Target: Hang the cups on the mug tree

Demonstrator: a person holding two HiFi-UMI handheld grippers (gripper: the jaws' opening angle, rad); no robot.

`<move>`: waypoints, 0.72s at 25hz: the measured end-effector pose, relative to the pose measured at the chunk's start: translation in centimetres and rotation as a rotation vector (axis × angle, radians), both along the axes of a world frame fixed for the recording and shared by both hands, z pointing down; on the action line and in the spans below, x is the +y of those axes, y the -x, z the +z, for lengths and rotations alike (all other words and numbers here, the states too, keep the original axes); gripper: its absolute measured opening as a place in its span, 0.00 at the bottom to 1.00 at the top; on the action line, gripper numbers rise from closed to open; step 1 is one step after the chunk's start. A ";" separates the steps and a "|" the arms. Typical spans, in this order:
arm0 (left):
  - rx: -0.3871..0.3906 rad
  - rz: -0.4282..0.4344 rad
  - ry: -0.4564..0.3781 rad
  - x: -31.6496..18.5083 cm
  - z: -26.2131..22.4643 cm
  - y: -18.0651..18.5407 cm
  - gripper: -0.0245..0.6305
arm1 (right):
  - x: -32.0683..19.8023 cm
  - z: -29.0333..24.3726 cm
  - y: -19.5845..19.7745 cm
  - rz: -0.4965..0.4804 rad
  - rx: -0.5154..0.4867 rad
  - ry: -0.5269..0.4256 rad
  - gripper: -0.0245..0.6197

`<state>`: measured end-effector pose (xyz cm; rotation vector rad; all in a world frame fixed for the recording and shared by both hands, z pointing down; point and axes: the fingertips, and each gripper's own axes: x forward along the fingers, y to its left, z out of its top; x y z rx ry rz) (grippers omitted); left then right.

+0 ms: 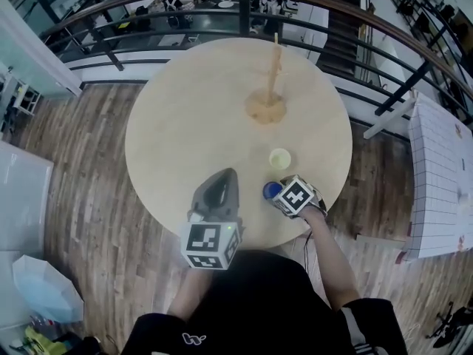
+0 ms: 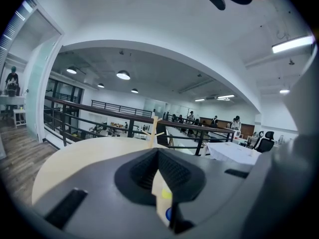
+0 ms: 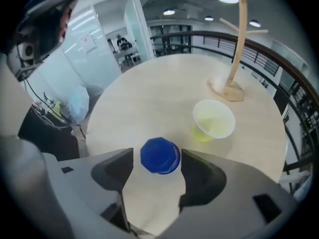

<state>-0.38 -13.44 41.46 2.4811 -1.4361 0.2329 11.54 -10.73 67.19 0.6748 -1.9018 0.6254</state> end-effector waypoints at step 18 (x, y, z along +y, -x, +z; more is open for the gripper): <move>0.015 -0.002 0.014 -0.2 0.5 0.4 0.04 | -2.5 -4.3 1.4 0.144 -0.173 -0.170 0.42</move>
